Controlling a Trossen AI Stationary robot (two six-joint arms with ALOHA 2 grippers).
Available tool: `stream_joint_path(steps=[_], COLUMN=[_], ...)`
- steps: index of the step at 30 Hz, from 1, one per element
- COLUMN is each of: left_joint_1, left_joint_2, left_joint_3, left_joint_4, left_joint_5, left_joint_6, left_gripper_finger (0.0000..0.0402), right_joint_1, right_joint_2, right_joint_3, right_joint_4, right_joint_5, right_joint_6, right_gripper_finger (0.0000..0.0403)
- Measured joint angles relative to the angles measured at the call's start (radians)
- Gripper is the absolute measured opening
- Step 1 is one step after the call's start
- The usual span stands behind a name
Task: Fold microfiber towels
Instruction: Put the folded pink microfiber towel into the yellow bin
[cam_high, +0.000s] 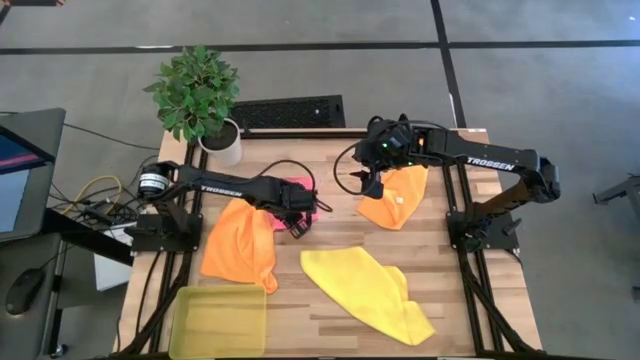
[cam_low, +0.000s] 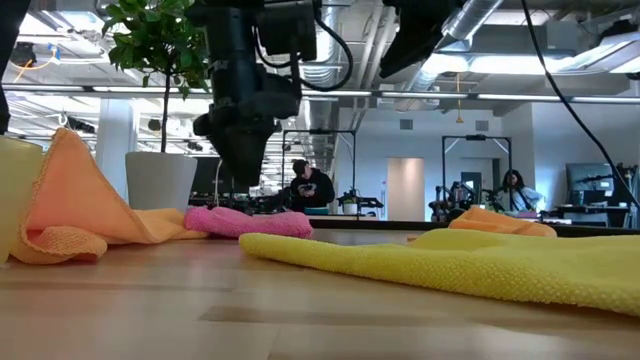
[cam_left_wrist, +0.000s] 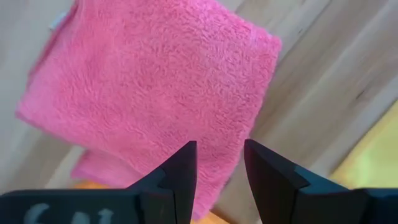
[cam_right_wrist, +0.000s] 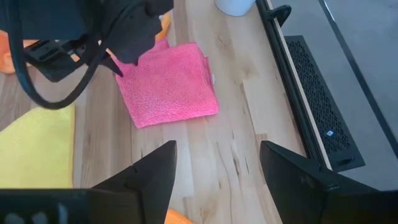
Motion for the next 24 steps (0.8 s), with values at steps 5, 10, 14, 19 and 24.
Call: stream_joint_path(steps=[5, 10, 14, 19, 24], left_joint_1=[0.036, -0.022, -0.061, -0.092, -0.096], left_joint_2=[-0.013, 0.011, 0.038, 0.048, 0.050], left_joint_3=[0.004, -0.023, -0.057, -0.090, -0.103], left_joint_4=[0.014, 0.106, 0.170, 0.223, 0.237], left_joint_5=[0.034, 0.040, 0.026, -0.031, -0.084], left_joint_6=[-0.018, 0.233, 0.367, 0.488, 0.525], left_gripper_finger=[0.0126, 0.0126, 0.0126, 0.0126, 0.0126], right_joint_1=[0.000, -0.002, -0.002, -0.006, -0.006], right_joint_2=[0.000, 0.000, 0.000, 0.000, 0.000], right_joint_3=[0.000, 0.000, 0.000, 0.000, 0.000], right_joint_4=[-0.011, -0.018, -0.023, -0.023, -0.017], right_joint_5=[0.000, 0.000, 0.000, 0.000, 0.000], right_joint_6=[-0.001, -0.009, -0.029, -0.035, -0.036], right_gripper_finger=[0.0255, 0.0255, 0.0255, 0.0255, 0.0255])
